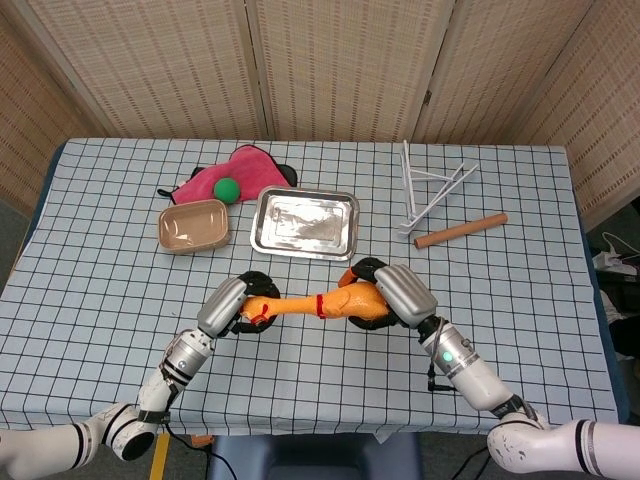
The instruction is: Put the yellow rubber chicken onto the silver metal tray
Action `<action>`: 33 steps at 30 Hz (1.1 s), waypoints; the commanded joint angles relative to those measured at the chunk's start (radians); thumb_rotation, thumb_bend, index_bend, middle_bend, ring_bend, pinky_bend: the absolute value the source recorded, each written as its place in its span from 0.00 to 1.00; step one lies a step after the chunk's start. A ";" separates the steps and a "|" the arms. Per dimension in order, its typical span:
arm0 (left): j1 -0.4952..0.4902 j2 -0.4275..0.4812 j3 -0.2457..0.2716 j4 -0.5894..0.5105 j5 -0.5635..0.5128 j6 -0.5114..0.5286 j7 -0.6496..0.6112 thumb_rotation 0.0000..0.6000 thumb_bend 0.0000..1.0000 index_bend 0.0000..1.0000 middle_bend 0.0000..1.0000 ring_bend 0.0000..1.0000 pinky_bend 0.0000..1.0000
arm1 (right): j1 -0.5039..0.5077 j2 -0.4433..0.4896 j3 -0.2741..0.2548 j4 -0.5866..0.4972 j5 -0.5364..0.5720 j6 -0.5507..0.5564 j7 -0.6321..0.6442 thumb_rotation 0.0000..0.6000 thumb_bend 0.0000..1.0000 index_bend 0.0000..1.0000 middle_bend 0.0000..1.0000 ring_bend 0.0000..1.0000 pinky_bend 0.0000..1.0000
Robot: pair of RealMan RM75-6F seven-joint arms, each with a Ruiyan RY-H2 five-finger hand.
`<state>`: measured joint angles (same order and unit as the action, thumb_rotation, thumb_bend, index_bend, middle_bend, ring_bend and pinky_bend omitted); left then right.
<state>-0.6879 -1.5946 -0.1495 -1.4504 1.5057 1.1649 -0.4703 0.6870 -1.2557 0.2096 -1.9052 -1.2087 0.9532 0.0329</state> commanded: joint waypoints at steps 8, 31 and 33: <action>0.003 -0.012 -0.015 0.019 -0.046 -0.017 0.045 1.00 0.83 0.93 0.76 0.53 0.27 | 0.000 0.111 -0.003 -0.011 -0.113 -0.072 0.208 1.00 0.11 0.00 0.00 0.00 0.00; -0.198 -0.144 -0.193 0.465 -0.285 -0.324 0.076 1.00 0.83 0.93 0.76 0.54 0.28 | -0.204 0.258 -0.123 0.136 -0.402 0.205 0.514 1.00 0.10 0.00 0.00 0.00 0.00; -0.231 -0.164 -0.203 0.530 -0.298 -0.370 0.066 1.00 0.83 0.93 0.76 0.54 0.28 | -0.211 0.250 -0.132 0.162 -0.419 0.221 0.504 1.00 0.10 0.00 0.00 0.00 0.00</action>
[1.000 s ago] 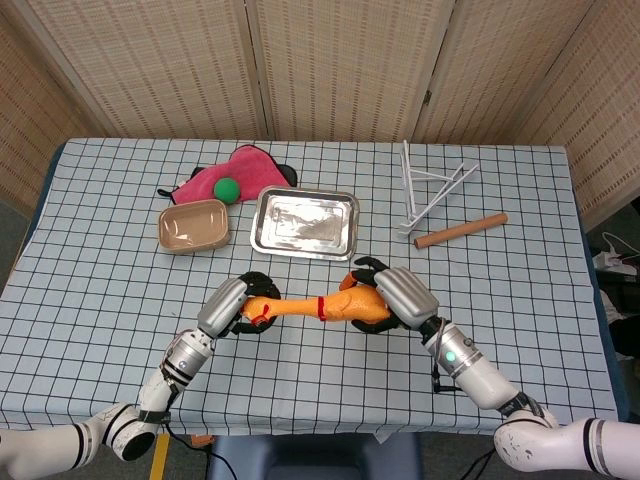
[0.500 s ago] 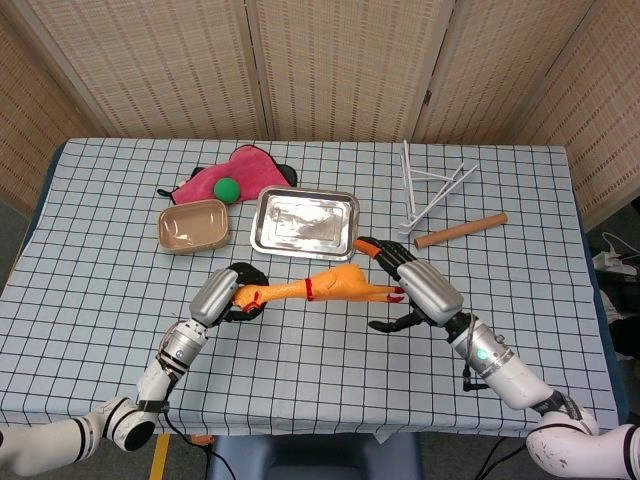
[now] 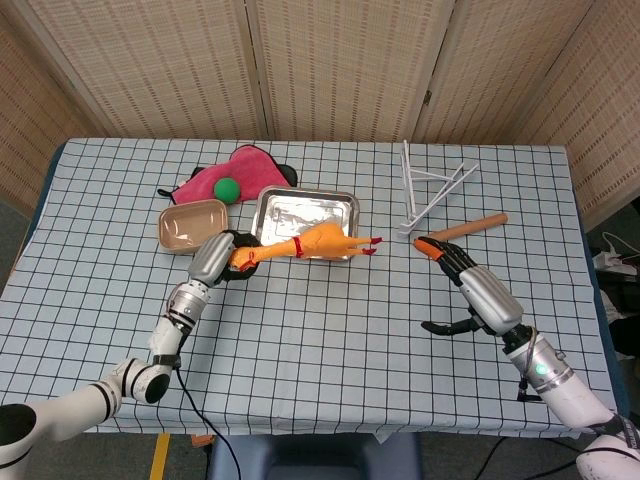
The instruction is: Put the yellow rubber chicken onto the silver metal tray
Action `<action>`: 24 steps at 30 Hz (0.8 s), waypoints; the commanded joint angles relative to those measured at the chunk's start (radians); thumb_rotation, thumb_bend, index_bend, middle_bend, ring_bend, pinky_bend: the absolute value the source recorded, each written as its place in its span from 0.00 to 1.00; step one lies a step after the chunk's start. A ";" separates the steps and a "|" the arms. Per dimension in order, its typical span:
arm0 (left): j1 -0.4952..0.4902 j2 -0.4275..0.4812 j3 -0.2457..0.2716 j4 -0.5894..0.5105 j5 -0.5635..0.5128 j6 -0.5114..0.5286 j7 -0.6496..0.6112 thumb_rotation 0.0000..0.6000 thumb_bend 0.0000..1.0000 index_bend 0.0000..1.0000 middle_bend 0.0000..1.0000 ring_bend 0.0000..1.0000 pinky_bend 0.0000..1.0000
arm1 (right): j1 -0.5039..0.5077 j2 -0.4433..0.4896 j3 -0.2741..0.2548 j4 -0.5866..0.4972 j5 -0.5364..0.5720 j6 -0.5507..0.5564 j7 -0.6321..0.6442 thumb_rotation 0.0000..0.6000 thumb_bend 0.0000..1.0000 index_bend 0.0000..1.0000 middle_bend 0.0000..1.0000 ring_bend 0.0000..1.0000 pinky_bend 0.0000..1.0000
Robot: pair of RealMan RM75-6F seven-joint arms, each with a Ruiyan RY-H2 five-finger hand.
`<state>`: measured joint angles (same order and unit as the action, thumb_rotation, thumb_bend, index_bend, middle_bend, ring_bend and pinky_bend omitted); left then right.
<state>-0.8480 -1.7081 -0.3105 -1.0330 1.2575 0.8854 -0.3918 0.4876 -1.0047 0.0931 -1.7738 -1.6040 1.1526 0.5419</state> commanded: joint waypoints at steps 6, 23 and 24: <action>-0.143 -0.123 -0.053 0.287 -0.058 -0.173 -0.053 1.00 0.83 0.92 0.76 0.54 0.28 | -0.014 -0.017 -0.029 0.084 -0.032 0.026 0.009 1.00 0.10 0.00 0.00 0.00 0.00; -0.204 -0.237 0.031 0.579 0.057 -0.195 -0.196 1.00 0.53 0.00 0.11 0.04 0.15 | -0.005 -0.038 -0.044 0.158 -0.035 0.031 0.086 1.00 0.10 0.00 0.00 0.00 0.00; -0.204 -0.240 0.032 0.586 0.058 -0.192 -0.190 1.00 0.50 0.00 0.07 0.02 0.15 | -0.006 -0.037 -0.045 0.158 -0.036 0.032 0.088 1.00 0.10 0.00 0.00 0.00 0.00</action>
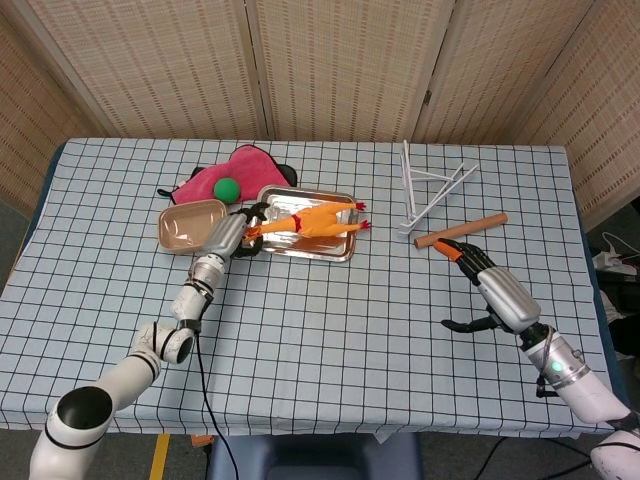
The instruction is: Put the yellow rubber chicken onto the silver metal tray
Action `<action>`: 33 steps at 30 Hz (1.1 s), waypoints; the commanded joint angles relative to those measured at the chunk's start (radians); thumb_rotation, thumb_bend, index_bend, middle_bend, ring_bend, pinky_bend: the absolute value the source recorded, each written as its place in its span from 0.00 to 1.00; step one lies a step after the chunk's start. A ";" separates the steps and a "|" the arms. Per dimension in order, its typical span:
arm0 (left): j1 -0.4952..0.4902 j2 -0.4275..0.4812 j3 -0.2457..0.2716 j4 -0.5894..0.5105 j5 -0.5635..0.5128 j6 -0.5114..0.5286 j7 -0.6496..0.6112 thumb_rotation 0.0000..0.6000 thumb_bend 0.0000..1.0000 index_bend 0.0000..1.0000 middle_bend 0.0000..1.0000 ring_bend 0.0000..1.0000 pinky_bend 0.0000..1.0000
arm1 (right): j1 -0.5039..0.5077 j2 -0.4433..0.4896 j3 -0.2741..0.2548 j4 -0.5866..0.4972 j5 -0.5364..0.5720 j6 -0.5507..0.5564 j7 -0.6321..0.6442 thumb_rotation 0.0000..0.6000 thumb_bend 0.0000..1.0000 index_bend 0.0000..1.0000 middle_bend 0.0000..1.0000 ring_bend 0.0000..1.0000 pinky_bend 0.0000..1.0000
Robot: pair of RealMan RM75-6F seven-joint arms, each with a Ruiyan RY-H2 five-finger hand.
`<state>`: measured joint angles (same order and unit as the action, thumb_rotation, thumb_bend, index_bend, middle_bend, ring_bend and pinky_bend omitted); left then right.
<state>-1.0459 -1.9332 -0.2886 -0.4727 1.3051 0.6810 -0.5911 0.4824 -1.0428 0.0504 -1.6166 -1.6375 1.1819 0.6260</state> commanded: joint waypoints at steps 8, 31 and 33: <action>0.000 0.007 0.049 0.013 0.033 0.025 0.122 1.00 0.42 0.00 0.00 0.00 0.09 | -0.005 0.010 -0.005 -0.008 -0.006 0.022 0.002 1.00 0.10 0.00 0.00 0.00 0.00; 0.189 0.592 0.096 -0.952 0.019 0.142 0.368 1.00 0.34 0.00 0.00 0.00 0.01 | -0.100 0.080 -0.041 -0.115 -0.057 0.164 -0.091 1.00 0.10 0.00 0.00 0.00 0.00; 0.260 0.653 0.123 -1.050 0.043 0.255 0.442 1.00 0.34 0.00 0.00 0.00 0.01 | -0.127 0.079 -0.052 -0.127 -0.067 0.194 -0.157 1.00 0.10 0.00 0.00 0.00 0.00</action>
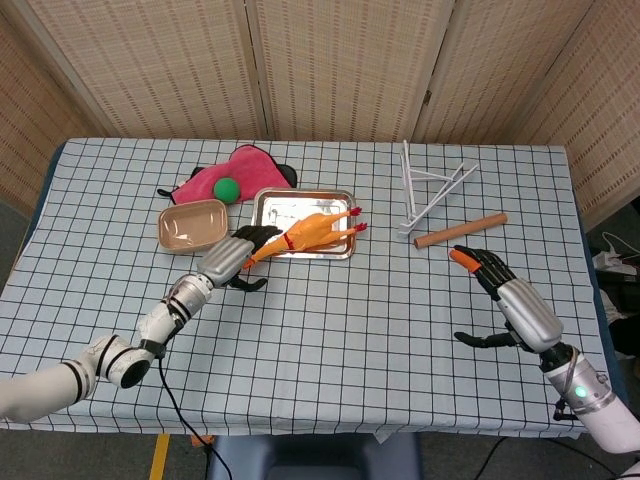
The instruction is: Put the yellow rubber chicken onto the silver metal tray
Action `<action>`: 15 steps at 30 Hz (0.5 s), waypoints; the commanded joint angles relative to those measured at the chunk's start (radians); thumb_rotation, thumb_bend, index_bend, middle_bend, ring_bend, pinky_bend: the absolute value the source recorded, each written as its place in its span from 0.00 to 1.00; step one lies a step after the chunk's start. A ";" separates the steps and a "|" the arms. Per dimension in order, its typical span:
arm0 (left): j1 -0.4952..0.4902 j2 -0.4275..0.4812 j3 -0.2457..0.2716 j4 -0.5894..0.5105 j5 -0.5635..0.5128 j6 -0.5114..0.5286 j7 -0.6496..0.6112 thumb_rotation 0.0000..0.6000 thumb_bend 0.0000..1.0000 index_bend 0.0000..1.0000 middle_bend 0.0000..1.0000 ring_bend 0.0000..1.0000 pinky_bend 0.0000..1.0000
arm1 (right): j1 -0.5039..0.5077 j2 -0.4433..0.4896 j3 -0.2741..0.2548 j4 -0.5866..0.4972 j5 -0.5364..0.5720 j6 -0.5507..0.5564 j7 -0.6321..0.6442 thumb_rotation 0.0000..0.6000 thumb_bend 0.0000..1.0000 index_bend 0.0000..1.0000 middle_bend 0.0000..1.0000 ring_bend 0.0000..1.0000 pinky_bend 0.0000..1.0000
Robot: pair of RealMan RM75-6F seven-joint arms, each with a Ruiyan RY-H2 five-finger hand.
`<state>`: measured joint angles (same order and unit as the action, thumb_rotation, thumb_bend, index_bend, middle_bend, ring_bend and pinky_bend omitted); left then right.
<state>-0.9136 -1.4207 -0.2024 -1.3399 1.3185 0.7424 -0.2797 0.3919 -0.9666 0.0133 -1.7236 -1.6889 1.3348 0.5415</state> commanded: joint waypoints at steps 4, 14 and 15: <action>0.304 0.204 0.119 -0.278 0.120 0.470 0.282 1.00 0.34 0.00 0.00 0.00 0.01 | -0.113 -0.028 -0.020 -0.035 -0.004 0.122 -0.309 1.00 0.10 0.00 0.00 0.00 0.00; 0.717 0.103 0.253 -0.038 0.119 0.911 0.345 1.00 0.34 0.00 0.00 0.00 0.01 | -0.318 -0.310 -0.004 0.121 0.076 0.365 -0.703 1.00 0.10 0.00 0.00 0.00 0.00; 0.732 0.093 0.251 -0.018 0.103 0.910 0.344 1.00 0.34 0.00 0.00 0.00 0.01 | -0.327 -0.332 -0.006 0.152 0.087 0.366 -0.688 1.00 0.10 0.00 0.00 0.00 0.00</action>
<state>-0.2772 -1.2867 0.0119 -1.4561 1.4466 1.5857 0.0340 0.1418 -1.1674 0.0011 -1.6894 -1.6377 1.6061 -0.1636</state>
